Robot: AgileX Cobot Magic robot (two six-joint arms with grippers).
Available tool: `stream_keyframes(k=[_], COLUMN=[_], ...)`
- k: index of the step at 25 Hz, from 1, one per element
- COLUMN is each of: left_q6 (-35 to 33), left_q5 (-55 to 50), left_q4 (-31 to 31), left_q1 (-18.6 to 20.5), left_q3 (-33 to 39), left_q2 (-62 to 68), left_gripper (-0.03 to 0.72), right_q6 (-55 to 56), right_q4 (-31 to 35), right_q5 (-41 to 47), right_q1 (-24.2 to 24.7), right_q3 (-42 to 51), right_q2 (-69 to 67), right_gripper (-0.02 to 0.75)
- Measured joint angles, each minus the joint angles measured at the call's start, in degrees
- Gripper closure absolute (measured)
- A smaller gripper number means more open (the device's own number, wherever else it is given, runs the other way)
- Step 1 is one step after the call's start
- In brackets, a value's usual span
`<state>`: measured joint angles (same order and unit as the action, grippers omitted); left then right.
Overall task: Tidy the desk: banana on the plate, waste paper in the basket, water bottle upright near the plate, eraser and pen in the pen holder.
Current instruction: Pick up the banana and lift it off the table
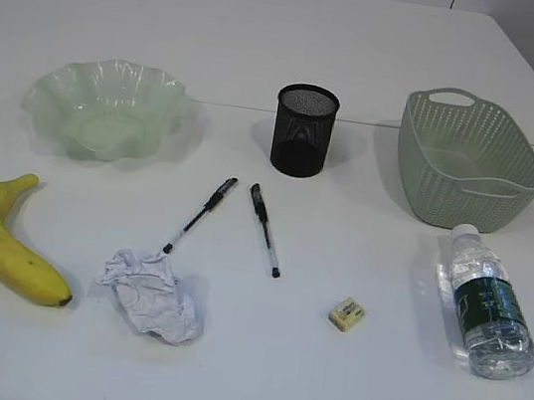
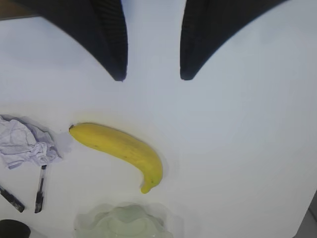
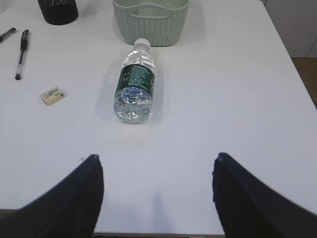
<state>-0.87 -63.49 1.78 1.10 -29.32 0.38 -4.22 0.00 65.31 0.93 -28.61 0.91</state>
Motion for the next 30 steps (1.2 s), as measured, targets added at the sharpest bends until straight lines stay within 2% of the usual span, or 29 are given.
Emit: stream_keyframes(k=[10, 20, 27, 30], left_q6=[0.0, 0.0, 0.0, 0.0], left_q5=[0.1, 2.6, 5.7, 7.1], left_q4=[0.0, 0.0, -0.1, -0.2], left_q1=[0.0, 0.0, 0.0, 0.0], left_q3=[0.0, -2.9, -7.7, -10.2], left_q2=[0.0, 4.2, 16.6, 21.8], left_gripper=[0.445, 0.442, 0.326, 0.307], right_q6=[0.0, 3.2, 3.2, 3.2], right_q4=[0.0, 0.0, 2.2, 3.5], right_q5=[0.0, -9.6, -18.5, -22.6], right_q1=[0.0, 0.0, 0.0, 0.0], right_q3=[-0.1, -1.0, -2.2, -3.9], right_q2=[0.0, -3.5, -16.5, -23.0], right_gripper=[0.223, 0.223, 0.223, 0.223])
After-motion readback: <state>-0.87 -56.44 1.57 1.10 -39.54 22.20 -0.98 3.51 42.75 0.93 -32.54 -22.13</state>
